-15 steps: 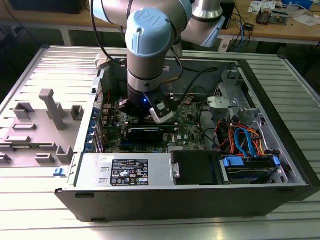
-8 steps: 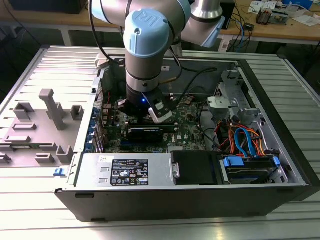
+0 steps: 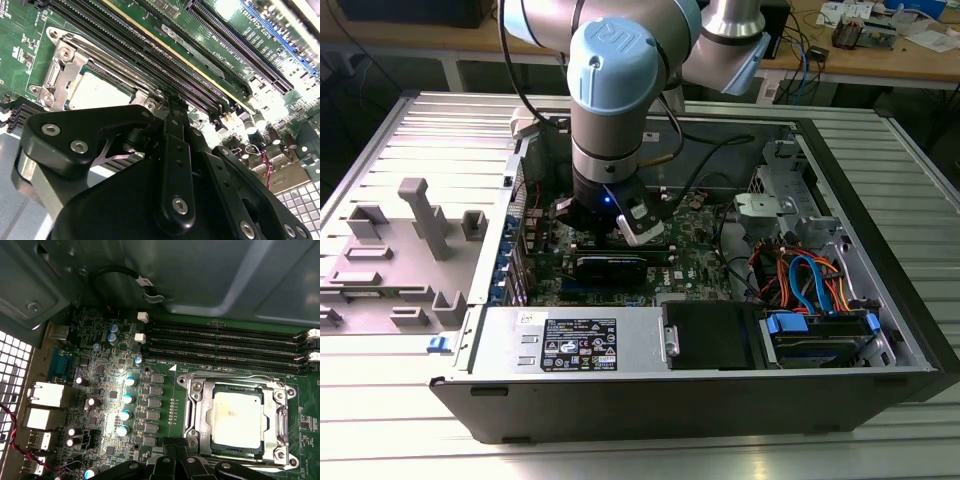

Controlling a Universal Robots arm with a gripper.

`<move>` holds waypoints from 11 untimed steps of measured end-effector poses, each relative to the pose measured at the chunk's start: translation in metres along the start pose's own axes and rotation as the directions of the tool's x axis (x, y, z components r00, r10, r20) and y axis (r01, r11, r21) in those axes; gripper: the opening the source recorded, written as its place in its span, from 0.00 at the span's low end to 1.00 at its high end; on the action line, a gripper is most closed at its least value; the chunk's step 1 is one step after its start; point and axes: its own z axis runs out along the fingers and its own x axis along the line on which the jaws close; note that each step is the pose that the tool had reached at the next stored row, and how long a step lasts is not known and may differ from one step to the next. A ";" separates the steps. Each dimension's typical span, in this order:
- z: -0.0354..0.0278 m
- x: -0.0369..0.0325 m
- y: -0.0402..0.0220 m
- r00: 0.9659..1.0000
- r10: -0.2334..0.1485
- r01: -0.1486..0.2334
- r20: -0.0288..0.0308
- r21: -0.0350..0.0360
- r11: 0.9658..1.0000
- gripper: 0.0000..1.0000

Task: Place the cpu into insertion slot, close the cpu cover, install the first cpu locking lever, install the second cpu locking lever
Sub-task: 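Install the second cpu locking lever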

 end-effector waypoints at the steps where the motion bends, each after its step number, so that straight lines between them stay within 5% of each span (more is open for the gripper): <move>1: 0.0001 0.0000 0.0000 1.000 0.000 0.000 0.000 0.000 1.000 0.11; 5: -0.0001 0.0000 0.0000 1.000 0.000 0.000 -0.001 0.010 1.000 0.11; 11: -0.0070 0.0002 0.0015 1.000 0.001 -0.001 -0.001 0.010 1.000 0.11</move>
